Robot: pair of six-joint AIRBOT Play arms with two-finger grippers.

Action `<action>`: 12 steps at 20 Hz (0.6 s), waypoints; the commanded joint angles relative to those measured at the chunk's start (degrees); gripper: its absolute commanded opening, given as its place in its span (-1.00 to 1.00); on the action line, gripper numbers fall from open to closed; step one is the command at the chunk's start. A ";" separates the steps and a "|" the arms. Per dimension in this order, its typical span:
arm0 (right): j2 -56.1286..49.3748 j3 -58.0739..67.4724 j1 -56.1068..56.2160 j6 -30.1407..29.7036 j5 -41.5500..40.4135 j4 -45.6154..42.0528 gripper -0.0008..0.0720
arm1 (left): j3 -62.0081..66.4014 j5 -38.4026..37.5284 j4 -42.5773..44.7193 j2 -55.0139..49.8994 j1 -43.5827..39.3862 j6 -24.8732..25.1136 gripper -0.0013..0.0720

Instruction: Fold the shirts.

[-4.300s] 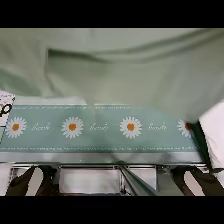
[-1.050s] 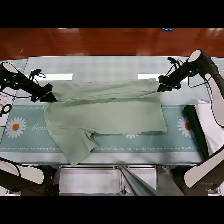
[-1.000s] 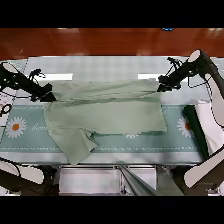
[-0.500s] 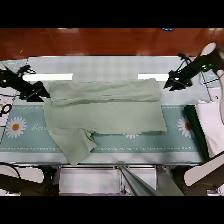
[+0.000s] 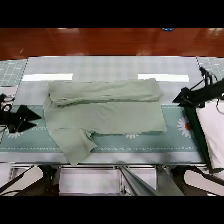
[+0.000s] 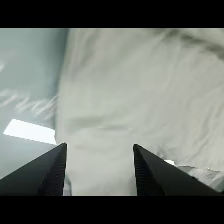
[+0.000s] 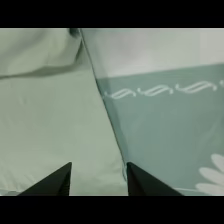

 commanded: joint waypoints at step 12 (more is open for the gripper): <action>11.43 -20.96 -0.31 -7.93 -7.30 13.18 0.15 | -17.55 6.43 2.75 3.28 -6.78 -3.21 0.42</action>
